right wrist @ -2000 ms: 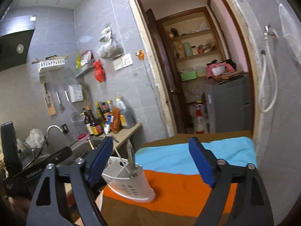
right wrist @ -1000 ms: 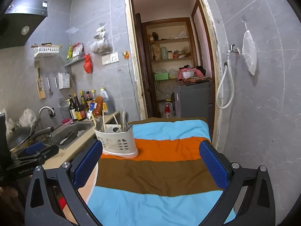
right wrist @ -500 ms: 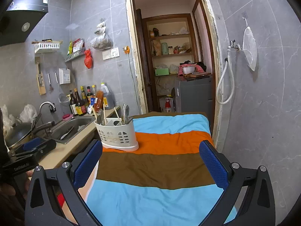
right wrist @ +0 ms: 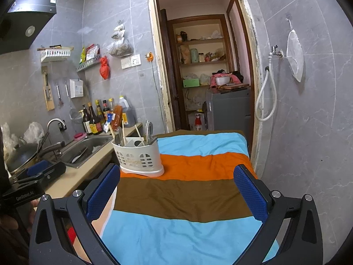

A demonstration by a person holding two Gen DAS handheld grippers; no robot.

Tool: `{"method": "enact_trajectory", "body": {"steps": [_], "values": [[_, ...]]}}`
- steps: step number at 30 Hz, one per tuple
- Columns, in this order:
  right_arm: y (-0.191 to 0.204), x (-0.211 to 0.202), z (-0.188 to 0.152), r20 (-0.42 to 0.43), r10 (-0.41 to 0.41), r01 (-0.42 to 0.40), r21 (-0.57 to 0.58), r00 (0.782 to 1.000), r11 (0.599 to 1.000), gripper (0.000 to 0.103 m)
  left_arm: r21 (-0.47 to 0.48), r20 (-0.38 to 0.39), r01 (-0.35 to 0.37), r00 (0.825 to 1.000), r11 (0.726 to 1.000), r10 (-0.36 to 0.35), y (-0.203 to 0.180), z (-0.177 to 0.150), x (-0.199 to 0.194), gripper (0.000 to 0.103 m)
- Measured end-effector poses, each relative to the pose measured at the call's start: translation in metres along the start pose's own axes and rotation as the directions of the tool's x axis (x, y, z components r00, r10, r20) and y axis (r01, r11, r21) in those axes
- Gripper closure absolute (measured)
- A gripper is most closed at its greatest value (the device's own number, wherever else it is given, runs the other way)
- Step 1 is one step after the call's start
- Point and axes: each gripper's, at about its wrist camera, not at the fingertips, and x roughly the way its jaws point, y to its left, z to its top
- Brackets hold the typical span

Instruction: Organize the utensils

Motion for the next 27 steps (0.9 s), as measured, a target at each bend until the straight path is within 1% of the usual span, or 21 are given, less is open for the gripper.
{"method": "enact_trajectory", "body": {"steps": [27], "values": [[0.0065, 0.0026, 0.0005, -0.006, 0.003, -0.003, -0.001, 1.000, 1.000, 0.000, -0.004, -0.002, -0.006, 1.000, 1.000, 0.006, 0.0054, -0.0008, 0.0009, 0.006]]}}
